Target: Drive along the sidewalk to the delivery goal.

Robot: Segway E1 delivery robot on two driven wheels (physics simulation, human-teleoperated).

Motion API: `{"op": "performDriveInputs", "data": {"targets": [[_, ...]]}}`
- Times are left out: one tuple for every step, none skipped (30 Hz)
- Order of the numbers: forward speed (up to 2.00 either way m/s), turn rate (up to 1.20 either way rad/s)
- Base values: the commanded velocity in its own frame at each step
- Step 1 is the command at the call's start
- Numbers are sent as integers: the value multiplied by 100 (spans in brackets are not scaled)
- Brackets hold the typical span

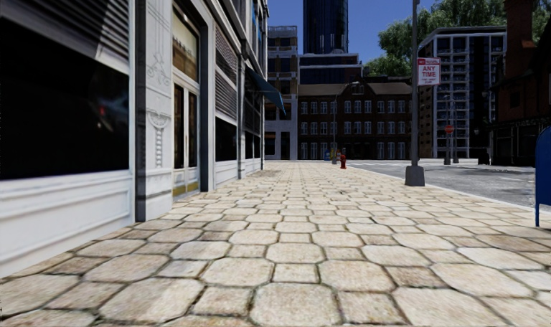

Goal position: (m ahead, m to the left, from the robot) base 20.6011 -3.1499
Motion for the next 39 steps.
{"op": "performDriveInputs", "data": {"targets": [[200,0],[200,0],[200,0],[200,0],[200,0],[200,0],[200,0],[200,0],[200,0],[200,0],[200,0],[200,0],[200,0],[200,0],[200,0],[200,0],[200,0],[200,0],[200,0],[200,0],[200,0],[200,0],[200,0],[200,0],[200,0],[200,0],[200,0],[200,0],[200,0],[200,0],[200,0],[200,0],[200,0],[200,0],[200,0],[200,0],[200,0],[200,0],[200,0]]}}
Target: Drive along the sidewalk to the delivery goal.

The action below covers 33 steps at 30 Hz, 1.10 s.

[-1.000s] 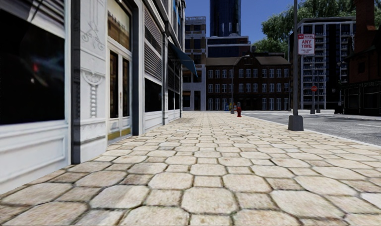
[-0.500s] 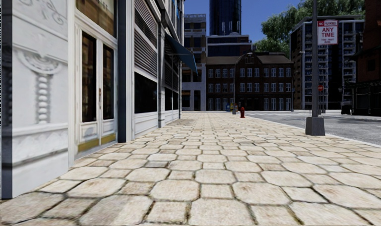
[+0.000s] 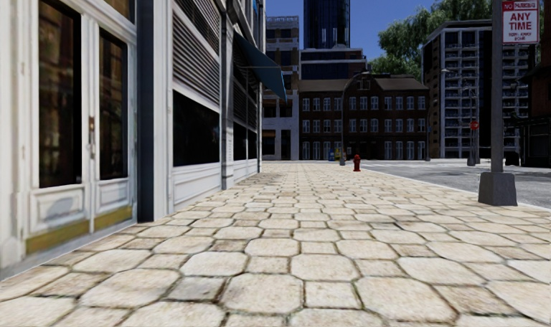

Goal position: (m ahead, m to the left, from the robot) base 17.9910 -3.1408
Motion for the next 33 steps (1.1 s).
{"op": "performDriveInputs", "data": {"targets": [[200,0],[200,0],[200,0],[200,0],[200,0],[200,0],[200,0],[200,-28],[200,-74],[200,-98],[200,-120],[200,-120],[200,-120],[200,-120],[200,0],[200,0],[200,0],[200,0],[200,0],[200,0],[200,0],[200,0],[200,0],[200,0],[200,0],[200,0],[200,0],[200,0],[200,0],[200,0],[200,0],[200,-40],[200,-120]]}}
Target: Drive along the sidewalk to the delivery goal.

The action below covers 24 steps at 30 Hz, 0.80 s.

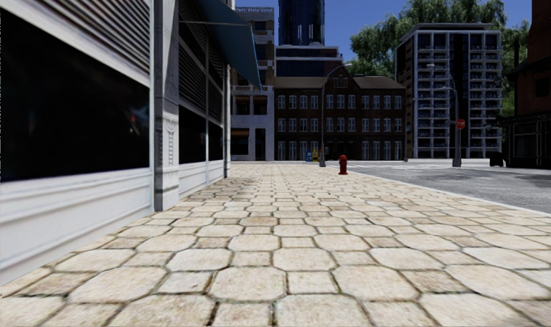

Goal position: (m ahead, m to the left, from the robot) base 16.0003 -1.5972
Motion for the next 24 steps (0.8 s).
{"op": "performDriveInputs", "data": {"targets": [[200,-120],[200,-120],[200,-120],[200,-81],[200,-77],[200,-77],[200,-60],[200,-10],[200,0],[200,0],[200,0],[200,0],[200,0],[200,0],[200,0],[200,0],[200,0],[200,0],[200,0],[200,0],[200,0],[200,0],[200,0],[200,0]]}}
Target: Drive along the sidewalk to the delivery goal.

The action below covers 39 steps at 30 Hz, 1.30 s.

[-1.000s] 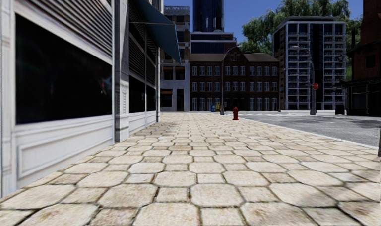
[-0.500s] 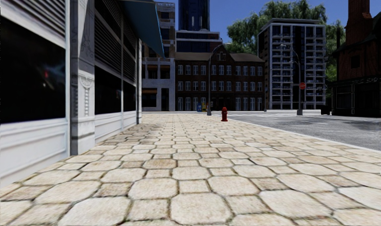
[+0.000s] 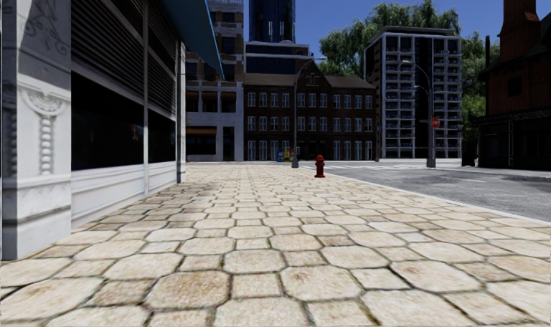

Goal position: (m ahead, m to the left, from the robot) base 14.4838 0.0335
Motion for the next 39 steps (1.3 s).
{"op": "performDriveInputs", "data": {"targets": [[200,0],[200,0],[200,0],[200,0],[200,0],[200,0],[200,0],[200,0],[200,0],[200,0],[200,0],[200,0],[200,0],[200,0],[200,0],[200,0],[200,0],[200,0],[200,0],[200,0],[200,0],[200,0],[200,0],[200,0],[200,0],[200,0],[200,0],[200,0],[200,0],[200,0],[200,0],[200,0],[200,0],[200,0],[200,0],[200,0],[200,0],[200,0],[200,0]]}}
